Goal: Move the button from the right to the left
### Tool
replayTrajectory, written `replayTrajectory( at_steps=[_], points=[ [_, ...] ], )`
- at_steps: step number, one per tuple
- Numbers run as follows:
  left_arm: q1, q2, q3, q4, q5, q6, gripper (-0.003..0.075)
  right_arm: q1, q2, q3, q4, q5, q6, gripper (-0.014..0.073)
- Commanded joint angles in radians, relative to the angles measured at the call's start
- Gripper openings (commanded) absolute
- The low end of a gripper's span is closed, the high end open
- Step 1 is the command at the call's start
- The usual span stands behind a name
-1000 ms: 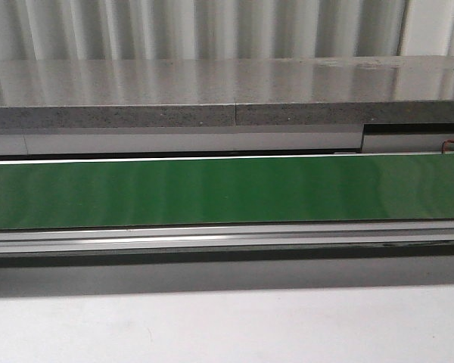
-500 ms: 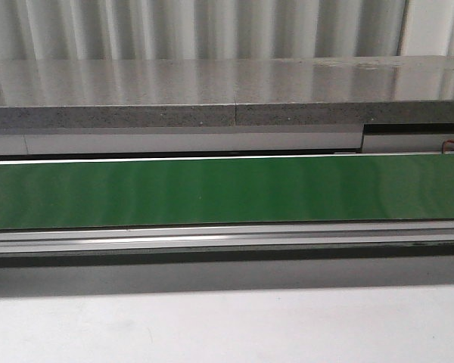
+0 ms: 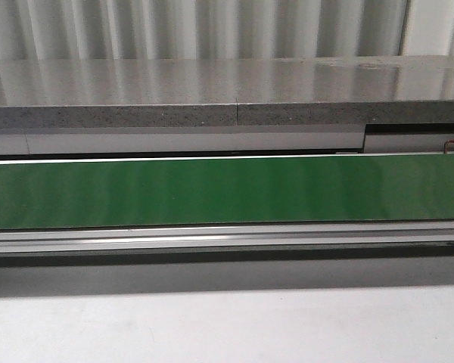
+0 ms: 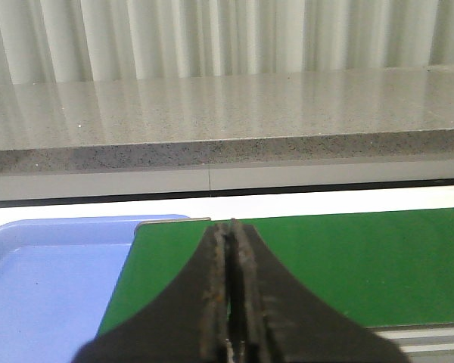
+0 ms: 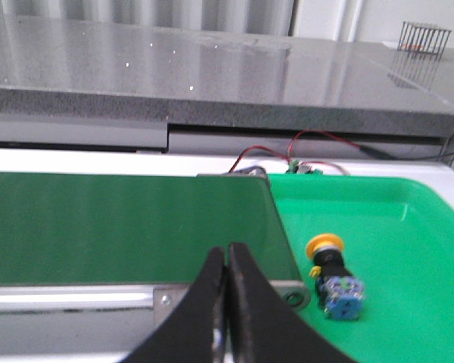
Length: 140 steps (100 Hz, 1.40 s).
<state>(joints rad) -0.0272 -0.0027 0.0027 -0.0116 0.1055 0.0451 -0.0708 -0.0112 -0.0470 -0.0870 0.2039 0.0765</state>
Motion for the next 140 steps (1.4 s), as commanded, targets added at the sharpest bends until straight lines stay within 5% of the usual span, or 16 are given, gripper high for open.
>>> replayTrajectory(
  at_steps=[1,41,95,107,129,140],
  points=[
    [0.003,-0.034,0.04,-0.01,-0.071,-0.005,-0.002,-0.003,0.01,-0.092,-0.024,-0.027,0.003,-0.0067],
    [0.003,-0.034,0.04,-0.01,-0.071,-0.005,-0.002,-0.003,0.322,-0.36,-0.041,0.221,0.003,-0.0067],
    [0.003,-0.034,0.04,-0.01,-0.071,-0.005,-0.002,-0.003,0.736,-0.579,0.023,0.384,0.003,-0.0053],
    [0.003,-0.034,0.04,-0.01,-0.071,-0.005,-0.002,-0.003,0.818,-0.624,0.025,0.41,0.003,0.007],
    [0.003,-0.034,0.04,-0.01,-0.071,-0.005,-0.002,-0.003,0.963,-0.707,0.065,0.479,0.003,0.0535],
    [0.003,-0.034,0.04,-0.01,-0.071,-0.005,-0.002,-0.003,1.031,-0.745,0.087,0.505,0.003,0.0591]
  ],
)
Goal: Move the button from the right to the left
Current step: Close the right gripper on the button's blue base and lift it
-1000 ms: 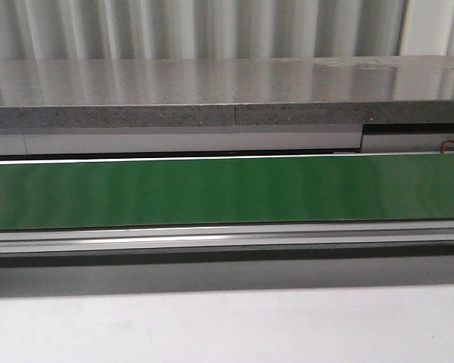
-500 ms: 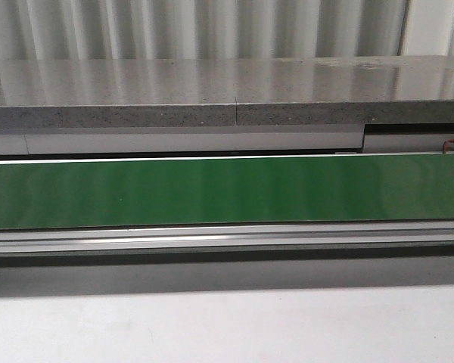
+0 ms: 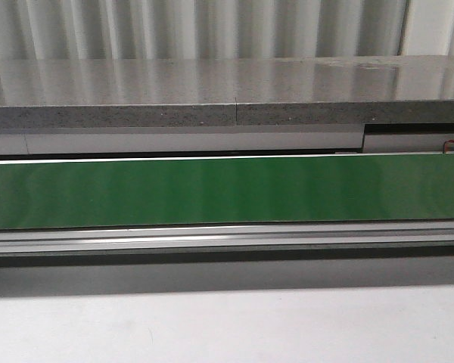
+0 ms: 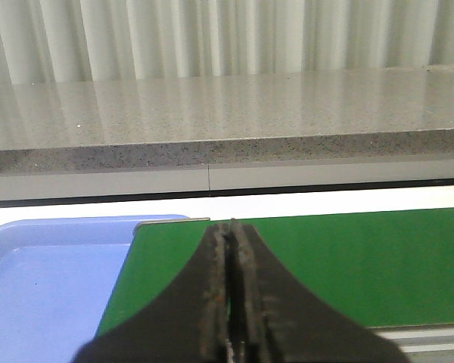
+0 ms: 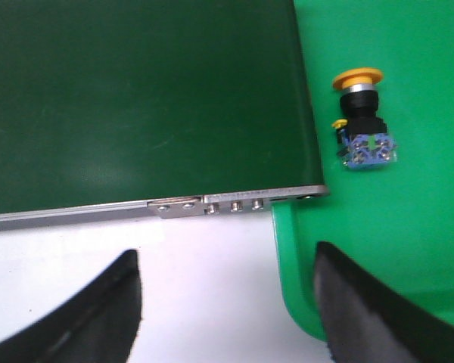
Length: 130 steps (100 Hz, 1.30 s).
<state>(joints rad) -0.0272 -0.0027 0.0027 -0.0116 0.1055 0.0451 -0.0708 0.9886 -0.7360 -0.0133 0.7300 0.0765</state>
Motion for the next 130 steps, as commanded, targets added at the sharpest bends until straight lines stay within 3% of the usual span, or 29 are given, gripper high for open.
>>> replayTrajectory(
  at_steps=[1,22,69,93,130],
  points=[
    [0.003,-0.034,0.04,-0.01,-0.071,-0.005,-0.002,-0.003,0.04,-0.061,0.013,-0.02,0.003,0.0592],
    [0.003,-0.034,0.04,-0.01,-0.071,-0.005,-0.002,-0.053,0.169,-0.146,0.023,0.032,0.004,0.0592],
    [0.003,-0.034,0.04,-0.01,-0.071,-0.005,-0.002,-0.337,0.47,-0.331,0.051,0.085,0.002,0.0592],
    [0.003,-0.034,0.04,-0.01,-0.071,-0.005,-0.002,-0.357,0.616,-0.432,0.051,0.124,-0.076,0.0592],
    [0.003,-0.034,0.04,-0.01,-0.071,-0.005,-0.002,-0.357,0.769,-0.534,0.033,0.153,-0.085,0.0592]
  ],
)
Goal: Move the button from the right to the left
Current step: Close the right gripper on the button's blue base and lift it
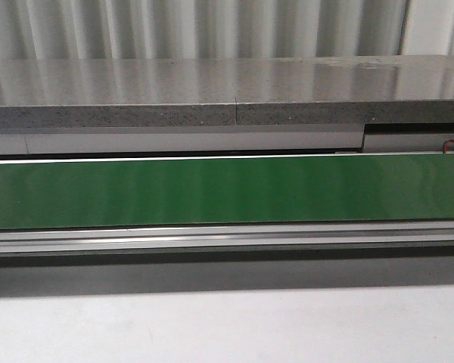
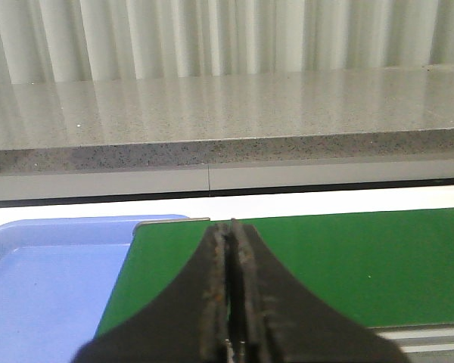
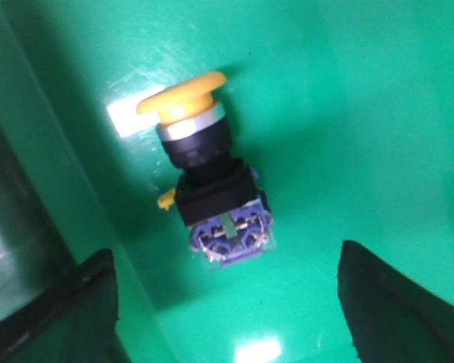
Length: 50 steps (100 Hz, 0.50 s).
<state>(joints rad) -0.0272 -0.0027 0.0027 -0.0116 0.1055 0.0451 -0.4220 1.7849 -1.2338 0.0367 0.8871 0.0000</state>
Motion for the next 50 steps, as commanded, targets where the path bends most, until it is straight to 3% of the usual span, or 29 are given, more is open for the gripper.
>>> replayTrajectory(
  at_steps=[1,50],
  points=[
    [0.003,-0.034,0.04,-0.01,-0.071,-0.005,-0.002,-0.006,-0.026,-0.036,-0.02,-0.005,-0.008,0.0592],
    [0.003,-0.034,0.04,-0.01,-0.071,-0.005,-0.002,-0.017,0.073,-0.037,-0.053,-0.016,-0.037,0.0566]
  ],
)
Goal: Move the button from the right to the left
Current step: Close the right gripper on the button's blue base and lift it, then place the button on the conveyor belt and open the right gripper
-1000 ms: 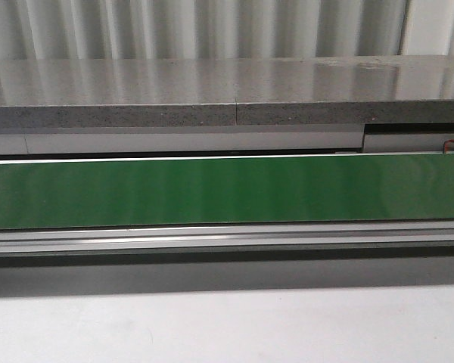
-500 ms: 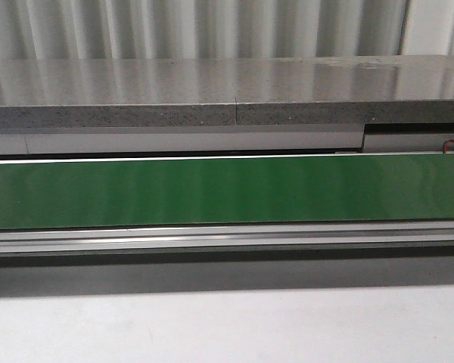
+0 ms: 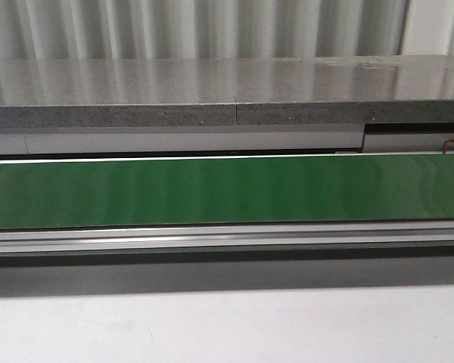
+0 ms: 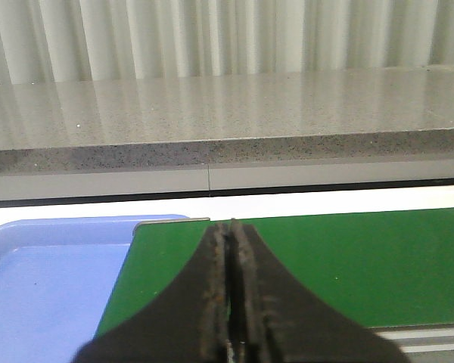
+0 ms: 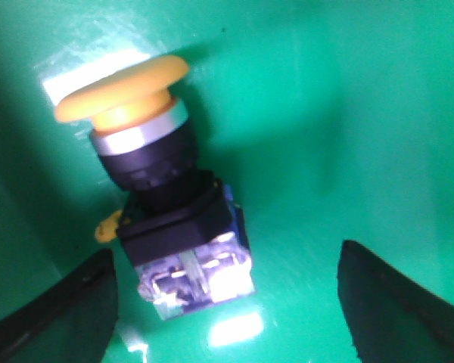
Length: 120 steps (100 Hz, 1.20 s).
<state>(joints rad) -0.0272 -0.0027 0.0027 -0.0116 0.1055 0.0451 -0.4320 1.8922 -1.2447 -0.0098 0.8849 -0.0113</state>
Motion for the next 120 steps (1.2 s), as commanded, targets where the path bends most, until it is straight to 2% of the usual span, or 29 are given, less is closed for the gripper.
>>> replayTrajectory(
  at_steps=[1,6,21,28,52,87,101,120],
  points=[
    [0.003,-0.034,0.04,-0.01,-0.071,-0.005,-0.002,-0.007,-0.031,-0.026,-0.007,-0.014,-0.027,0.056],
    [0.003,-0.034,0.04,-0.01,-0.071,-0.005,-0.002,-0.007,-0.025,-0.026,-0.006,-0.014,-0.028,0.0503],
    [0.003,-0.034,0.04,-0.01,-0.071,-0.005,-0.002,-0.007,-0.017,-0.026,0.002,-0.023,-0.028,0.0232],
    [0.003,-0.034,0.04,-0.01,-0.071,-0.005,-0.002,-0.007,-0.02,-0.026,0.01,-0.035,-0.028,0.018],
    [0.003,-0.034,0.04,-0.01,-0.071,-0.005,-0.002,-0.007,-0.054,-0.027,0.01,-0.047,-0.027,0.0188],
    [0.003,-0.034,0.04,-0.01,-0.071,-0.005,-0.002,0.013,-0.294,-0.027,0.044,-0.001,0.023,0.0188],
    [0.003,-0.034,0.04,-0.01,-0.071,-0.005,-0.002,0.063,-0.36,-0.026,0.088,0.05,0.023,0.0188],
    [0.003,-0.034,0.04,-0.01,-0.071,-0.005,-0.002,0.185,-0.368,-0.017,0.107,0.118,0.023,0.0188]
  ],
)
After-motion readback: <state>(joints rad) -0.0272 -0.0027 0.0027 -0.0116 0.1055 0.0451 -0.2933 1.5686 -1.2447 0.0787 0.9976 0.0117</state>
